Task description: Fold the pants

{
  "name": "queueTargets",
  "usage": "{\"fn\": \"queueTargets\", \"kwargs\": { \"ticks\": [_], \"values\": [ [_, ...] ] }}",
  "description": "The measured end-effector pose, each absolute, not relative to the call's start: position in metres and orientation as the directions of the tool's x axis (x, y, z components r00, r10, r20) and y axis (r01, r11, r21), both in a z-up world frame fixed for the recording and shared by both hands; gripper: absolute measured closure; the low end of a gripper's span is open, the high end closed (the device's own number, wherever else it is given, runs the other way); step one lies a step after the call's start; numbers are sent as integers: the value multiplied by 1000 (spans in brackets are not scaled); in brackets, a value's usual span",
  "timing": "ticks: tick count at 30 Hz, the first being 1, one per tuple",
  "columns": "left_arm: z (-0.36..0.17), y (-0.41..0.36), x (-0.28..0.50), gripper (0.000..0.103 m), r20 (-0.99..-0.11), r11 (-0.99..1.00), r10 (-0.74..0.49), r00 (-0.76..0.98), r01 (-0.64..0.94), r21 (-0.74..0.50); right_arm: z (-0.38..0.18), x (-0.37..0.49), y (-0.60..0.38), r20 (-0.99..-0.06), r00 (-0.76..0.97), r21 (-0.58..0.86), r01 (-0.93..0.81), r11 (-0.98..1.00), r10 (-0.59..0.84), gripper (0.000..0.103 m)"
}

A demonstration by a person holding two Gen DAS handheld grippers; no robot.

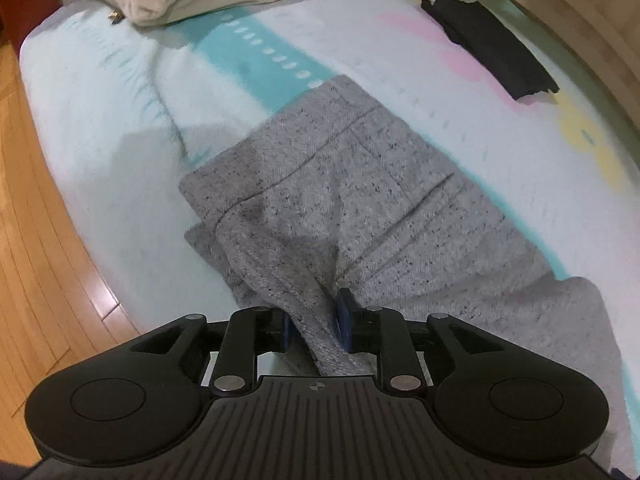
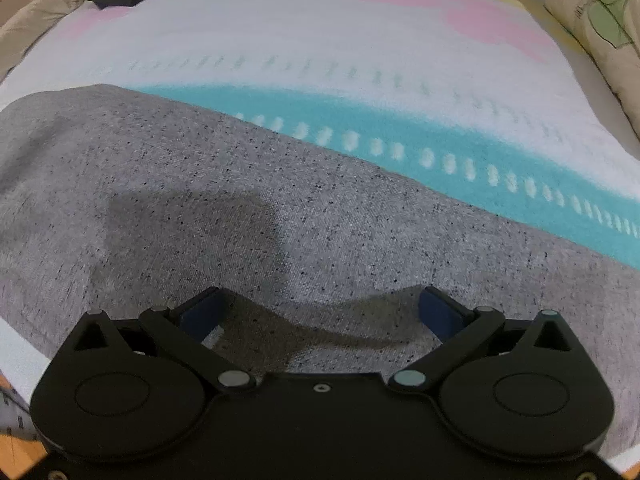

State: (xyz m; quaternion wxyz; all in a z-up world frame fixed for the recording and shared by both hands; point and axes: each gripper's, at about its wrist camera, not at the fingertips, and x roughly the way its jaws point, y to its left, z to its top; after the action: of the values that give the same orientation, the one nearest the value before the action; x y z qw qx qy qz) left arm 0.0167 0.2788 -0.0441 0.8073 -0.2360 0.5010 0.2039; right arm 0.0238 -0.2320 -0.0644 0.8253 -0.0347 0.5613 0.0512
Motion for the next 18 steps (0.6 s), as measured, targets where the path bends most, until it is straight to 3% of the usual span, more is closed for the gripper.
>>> {"fn": "queueTargets", "kwargs": {
  "ticks": [5,10,15,17,18],
  "values": [
    [-44,293,16,80,-889,778,145,434,-605,-169,-65,19,-248,-935,338,15,-252,968,103,0],
    [-35,289,14,80,-879,776,186,440,-615,-143,-64,16,-262,-942,319,21,-251,968,103,0],
    [5,287,-6,79,-748,674,506,430,-738,32,-64,11,-261,-936,338,7,-256,967,97,0],
    [14,289,-13,79,-715,669,508,480,-743,-24,-64,9,-261,-937,334,13,-253,967,100,0],
    [18,286,-14,79,-714,702,452,535,-707,-85,-64,10,-261,-937,333,15,-250,968,101,0]
  ]
}}
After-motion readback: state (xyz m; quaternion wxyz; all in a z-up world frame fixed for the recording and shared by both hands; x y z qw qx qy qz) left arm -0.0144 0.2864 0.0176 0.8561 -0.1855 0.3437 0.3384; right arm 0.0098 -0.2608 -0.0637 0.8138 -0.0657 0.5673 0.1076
